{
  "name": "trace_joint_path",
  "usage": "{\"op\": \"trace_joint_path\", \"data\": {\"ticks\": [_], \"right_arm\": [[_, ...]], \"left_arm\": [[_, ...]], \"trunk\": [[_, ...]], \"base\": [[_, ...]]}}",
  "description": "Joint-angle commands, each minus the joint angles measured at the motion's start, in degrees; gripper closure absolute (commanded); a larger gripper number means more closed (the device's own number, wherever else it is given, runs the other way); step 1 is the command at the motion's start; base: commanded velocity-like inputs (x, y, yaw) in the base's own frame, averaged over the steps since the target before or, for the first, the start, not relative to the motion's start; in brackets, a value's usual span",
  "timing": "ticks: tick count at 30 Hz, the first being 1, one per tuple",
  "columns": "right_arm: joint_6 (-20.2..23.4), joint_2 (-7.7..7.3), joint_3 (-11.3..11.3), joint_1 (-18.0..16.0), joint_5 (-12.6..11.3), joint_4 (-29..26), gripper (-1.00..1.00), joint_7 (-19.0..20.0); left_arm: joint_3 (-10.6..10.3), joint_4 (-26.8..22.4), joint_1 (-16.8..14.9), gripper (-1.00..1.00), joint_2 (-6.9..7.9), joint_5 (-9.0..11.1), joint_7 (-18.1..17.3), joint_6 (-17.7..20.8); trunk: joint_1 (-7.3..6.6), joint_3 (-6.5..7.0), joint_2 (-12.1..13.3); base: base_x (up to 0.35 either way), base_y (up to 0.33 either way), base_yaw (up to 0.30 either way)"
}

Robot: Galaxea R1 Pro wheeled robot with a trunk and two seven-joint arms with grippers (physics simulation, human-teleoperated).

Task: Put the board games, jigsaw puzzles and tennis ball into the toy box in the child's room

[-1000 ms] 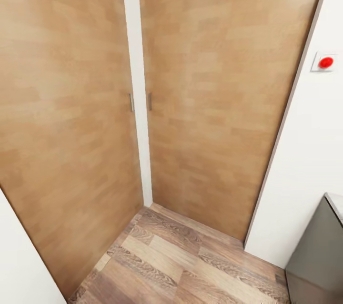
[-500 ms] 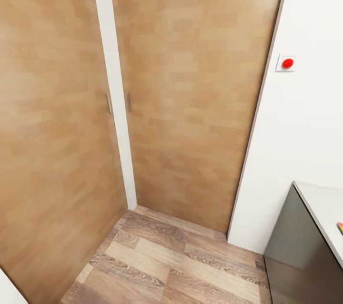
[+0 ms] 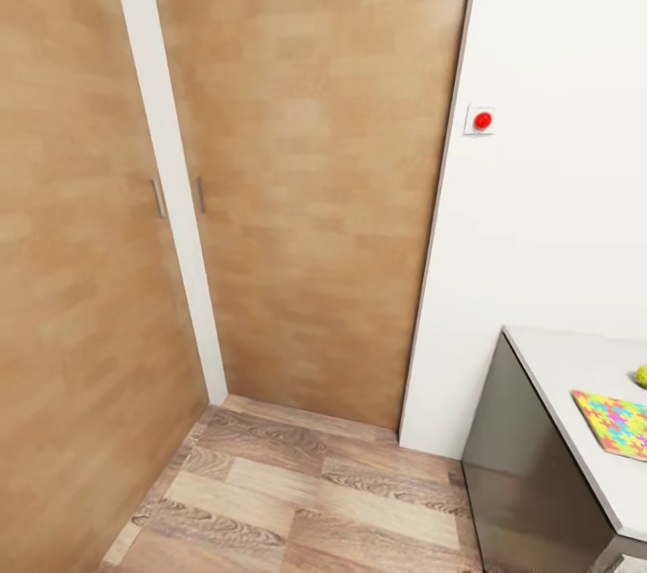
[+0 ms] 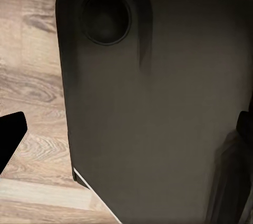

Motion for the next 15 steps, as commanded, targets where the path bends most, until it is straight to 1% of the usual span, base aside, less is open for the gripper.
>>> {"op": "trace_joint_path", "data": {"ticks": [1,11,15], "right_arm": [[-0.17,0.01,-0.03,-0.01,-0.1,0.0,-1.0,-0.02],[-0.22,0.04,-0.12,-0.01,-0.1,-0.01,-1.0,-0.02],[-0.27,0.12,-0.16,-0.01,0.0,-0.01,-1.0,-0.02]], "left_arm": [[0.08,-0.04,0.01,-1.0,-0.1,0.03,0.0,-0.05],[0.38,-0.04,0.01,-1.0,-0.38,0.11,0.0,-0.3],[0.71,-0.04,0.01,-1.0,-0.42,0.48,0.0,-1.97]], "trunk": [[0.0,-0.04,-0.02],[0.0,-0.04,-0.02],[0.0,-0.04,-0.02]], "base": [[0.0,0.0,-0.261],[0.0,0.0,-0.254],[0.0,0.0,-0.071]]}}
